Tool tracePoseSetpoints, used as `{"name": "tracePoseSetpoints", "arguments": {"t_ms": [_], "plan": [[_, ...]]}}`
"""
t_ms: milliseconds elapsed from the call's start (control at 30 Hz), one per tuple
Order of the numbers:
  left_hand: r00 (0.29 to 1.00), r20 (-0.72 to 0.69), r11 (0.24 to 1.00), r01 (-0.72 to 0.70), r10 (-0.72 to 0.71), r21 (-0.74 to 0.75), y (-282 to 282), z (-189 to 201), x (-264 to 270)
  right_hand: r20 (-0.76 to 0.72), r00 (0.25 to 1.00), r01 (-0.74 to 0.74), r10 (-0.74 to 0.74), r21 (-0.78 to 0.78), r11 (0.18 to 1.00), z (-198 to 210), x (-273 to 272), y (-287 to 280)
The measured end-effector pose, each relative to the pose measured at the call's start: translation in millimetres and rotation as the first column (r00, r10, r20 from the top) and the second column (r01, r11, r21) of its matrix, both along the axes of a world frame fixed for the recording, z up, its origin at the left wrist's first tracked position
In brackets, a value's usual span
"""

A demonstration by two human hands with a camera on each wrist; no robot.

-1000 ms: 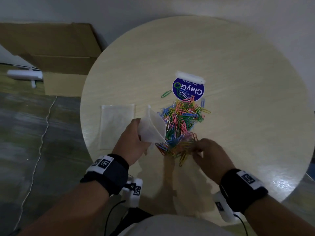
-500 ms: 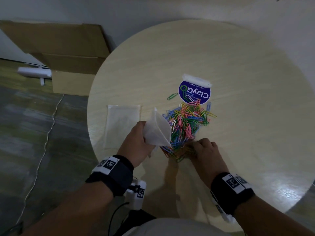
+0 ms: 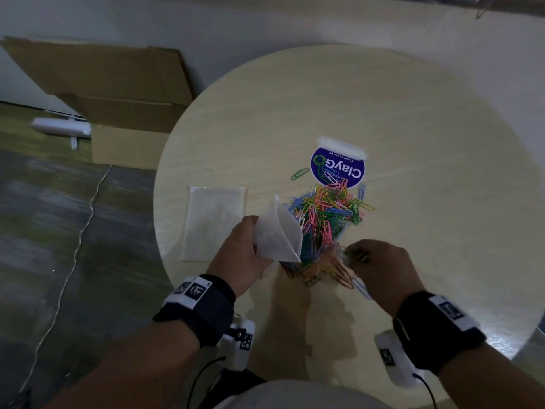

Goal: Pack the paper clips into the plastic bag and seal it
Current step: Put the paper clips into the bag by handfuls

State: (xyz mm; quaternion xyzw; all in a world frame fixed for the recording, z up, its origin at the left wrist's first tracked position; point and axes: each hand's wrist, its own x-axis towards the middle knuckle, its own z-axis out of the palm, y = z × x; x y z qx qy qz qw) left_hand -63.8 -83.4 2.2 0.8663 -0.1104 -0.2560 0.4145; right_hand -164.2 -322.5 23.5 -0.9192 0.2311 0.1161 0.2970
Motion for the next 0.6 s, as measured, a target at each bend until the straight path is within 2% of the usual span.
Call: {"name": "tracePoseSetpoints", "arguments": {"t_ms": [133,233,367,500,600], "plan": [[1.000,-0.010,1.000,-0.025,0.025,-0.016,-2.4,-3.5,-1.3,0.170,0.983,0.034,-0.065,0.181,0.983,46.7,24.7,12.0],[0.999,-0.022,0.997,-0.043,0.042,-0.060,-4.4,-6.3,-4.0,0.253,0.967,-0.019,-0.032,0.199,0.980,65.7,47.1,29.5],[0.998,-0.005,0.989,-0.069,0.069,-0.129,-7.2,-2.6,-9.3,0.216,0.972,-0.113,0.089,0.100,0.989,68.7,66.8,49.1],[0.995,-0.012,0.989,-0.098,0.098,-0.110,-9.0,0.1,-8.9,0.199,0.956,-0.227,0.214,0.045,0.973,72.6,70.0,61.0],[0.994,-0.031,0.988,-0.104,0.101,-0.118,-6.6,-0.7,-8.8,0.258,0.961,-0.143,0.101,0.151,0.978,80.0,67.7,52.1]]}}
